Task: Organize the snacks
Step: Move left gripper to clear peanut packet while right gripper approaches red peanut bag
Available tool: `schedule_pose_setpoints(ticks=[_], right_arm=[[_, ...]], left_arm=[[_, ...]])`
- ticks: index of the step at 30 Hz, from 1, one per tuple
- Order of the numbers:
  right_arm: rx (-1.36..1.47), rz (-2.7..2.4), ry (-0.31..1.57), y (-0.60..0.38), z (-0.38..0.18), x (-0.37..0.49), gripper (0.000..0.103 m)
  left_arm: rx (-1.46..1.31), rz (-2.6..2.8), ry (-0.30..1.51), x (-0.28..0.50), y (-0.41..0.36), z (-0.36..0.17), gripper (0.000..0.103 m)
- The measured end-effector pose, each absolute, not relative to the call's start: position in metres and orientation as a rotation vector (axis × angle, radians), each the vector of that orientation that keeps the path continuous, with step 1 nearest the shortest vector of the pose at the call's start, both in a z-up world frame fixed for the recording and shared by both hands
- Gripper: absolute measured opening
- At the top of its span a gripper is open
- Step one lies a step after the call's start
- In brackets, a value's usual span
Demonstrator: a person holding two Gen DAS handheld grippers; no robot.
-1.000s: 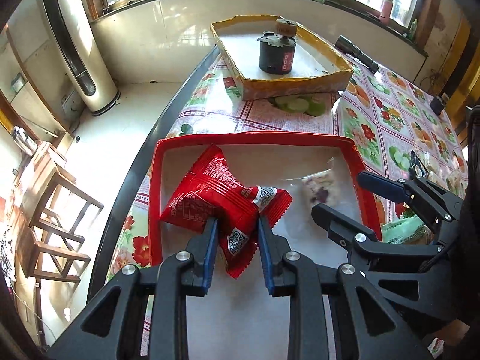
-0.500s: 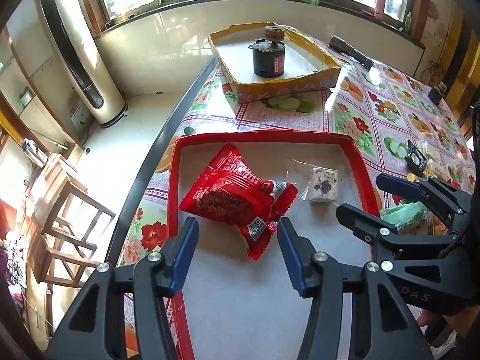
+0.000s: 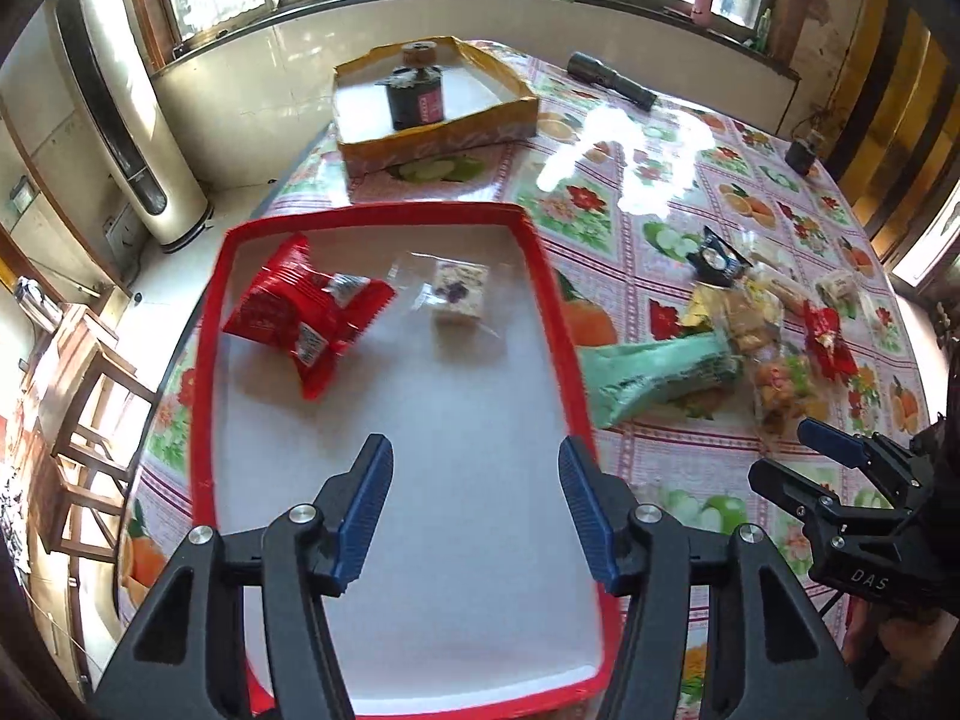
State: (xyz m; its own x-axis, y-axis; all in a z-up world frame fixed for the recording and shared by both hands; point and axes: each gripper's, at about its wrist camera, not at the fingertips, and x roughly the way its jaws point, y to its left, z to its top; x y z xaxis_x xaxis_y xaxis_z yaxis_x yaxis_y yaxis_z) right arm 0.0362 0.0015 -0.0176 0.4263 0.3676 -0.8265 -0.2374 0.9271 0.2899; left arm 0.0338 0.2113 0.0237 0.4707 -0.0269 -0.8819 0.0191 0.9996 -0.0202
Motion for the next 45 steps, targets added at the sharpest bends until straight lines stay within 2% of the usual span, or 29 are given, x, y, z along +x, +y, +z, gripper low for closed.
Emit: schedule_pose_setpoints(ticks=[6,11,14,19,28,31,34,45], right_arm=[[0.210,0.200,1.096,-0.078,-0.037,0.030,0.080],[0.165,0.192,1.056,-0.091,-0.035,0.039,0.080],[0.128,0.201,1.016,-0.093,-0.030,0.053,0.080],[0.235,0.075,1.017,-0.130,-0.031,0.091,0.080],[0.149,-0.015,1.126,-0.122,-0.058,0.143,0.080],[0.088,-0.016,1.117,-0.125,-0.062,0.141,0.079],[0.078,-0.002,1.092,-0.132,-0.061,0.135,0.072],[0.016,0.038,1.091,-0.149,-0.060,0.104,0.071]], left_arm=[[0.062,-0.121,1.115,0.034,0.143,0.005,0.057],[0.090,-0.148,1.122,0.046,0.105,-0.008,0.057],[0.107,-0.126,1.128,0.053,0.094,-0.014,0.057],[0.092,-0.112,1.143,0.065,0.084,-0.018,0.057],[0.023,-0.117,1.147,0.090,0.069,-0.012,0.057],[0.023,-0.123,1.166,0.095,0.062,-0.018,0.057],[0.042,-0.127,1.176,0.100,0.050,-0.026,0.057],[-0.035,-0.224,1.221,0.119,0.024,-0.035,0.060]])
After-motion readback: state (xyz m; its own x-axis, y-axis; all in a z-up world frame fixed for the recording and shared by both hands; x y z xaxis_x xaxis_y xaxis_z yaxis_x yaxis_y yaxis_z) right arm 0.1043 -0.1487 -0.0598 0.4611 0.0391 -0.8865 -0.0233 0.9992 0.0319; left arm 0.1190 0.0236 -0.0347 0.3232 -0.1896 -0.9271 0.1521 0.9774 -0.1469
